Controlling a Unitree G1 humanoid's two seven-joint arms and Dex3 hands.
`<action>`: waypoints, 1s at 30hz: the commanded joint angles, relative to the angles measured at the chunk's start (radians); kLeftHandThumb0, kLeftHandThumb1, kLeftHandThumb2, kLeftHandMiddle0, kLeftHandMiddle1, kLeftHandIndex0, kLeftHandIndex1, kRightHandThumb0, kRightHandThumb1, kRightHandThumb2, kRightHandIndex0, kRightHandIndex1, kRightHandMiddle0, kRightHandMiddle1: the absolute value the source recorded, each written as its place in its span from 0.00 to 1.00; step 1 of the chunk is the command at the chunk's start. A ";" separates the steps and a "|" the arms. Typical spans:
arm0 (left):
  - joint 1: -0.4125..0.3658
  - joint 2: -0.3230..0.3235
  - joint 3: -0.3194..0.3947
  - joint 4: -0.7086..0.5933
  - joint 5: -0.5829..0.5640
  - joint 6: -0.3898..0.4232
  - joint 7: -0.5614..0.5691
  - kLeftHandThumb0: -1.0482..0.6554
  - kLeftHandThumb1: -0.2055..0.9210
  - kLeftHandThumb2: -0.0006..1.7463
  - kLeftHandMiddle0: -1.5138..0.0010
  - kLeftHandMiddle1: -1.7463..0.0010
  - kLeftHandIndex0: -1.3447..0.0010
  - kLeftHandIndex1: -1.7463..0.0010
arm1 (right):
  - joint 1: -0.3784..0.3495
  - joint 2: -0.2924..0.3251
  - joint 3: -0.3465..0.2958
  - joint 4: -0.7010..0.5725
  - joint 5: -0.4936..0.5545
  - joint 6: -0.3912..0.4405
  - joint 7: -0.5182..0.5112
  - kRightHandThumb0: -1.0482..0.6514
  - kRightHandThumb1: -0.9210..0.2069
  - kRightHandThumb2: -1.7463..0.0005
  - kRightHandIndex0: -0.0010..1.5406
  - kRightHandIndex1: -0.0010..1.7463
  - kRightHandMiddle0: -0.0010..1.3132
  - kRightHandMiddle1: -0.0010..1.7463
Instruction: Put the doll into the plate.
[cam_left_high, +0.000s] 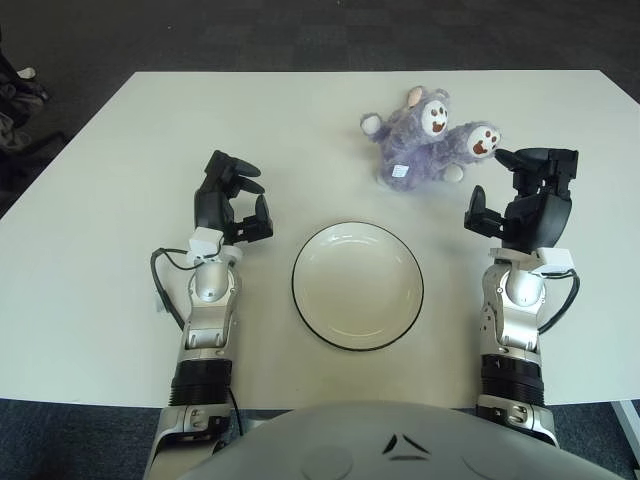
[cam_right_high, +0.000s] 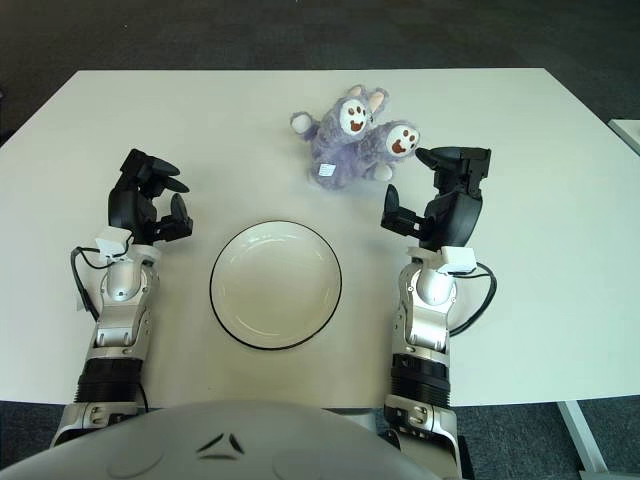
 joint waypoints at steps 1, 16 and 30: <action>0.094 -0.023 -0.004 0.101 0.004 -0.010 0.013 0.61 0.44 0.78 0.66 0.00 0.62 0.00 | 0.045 -0.035 -0.021 -0.143 0.018 0.072 0.003 0.45 0.66 0.29 0.09 0.57 0.00 1.00; 0.094 -0.026 -0.007 0.116 0.012 -0.031 0.021 0.61 0.43 0.78 0.65 0.00 0.62 0.00 | 0.049 -0.070 -0.045 -0.009 -0.028 0.039 -0.053 0.35 0.56 0.38 0.06 0.49 0.02 1.00; 0.092 -0.023 -0.011 0.127 0.018 -0.043 0.027 0.61 0.44 0.78 0.65 0.00 0.62 0.00 | 0.053 -0.096 -0.019 -0.016 -0.029 0.090 -0.037 0.36 0.58 0.36 0.00 0.44 0.00 0.83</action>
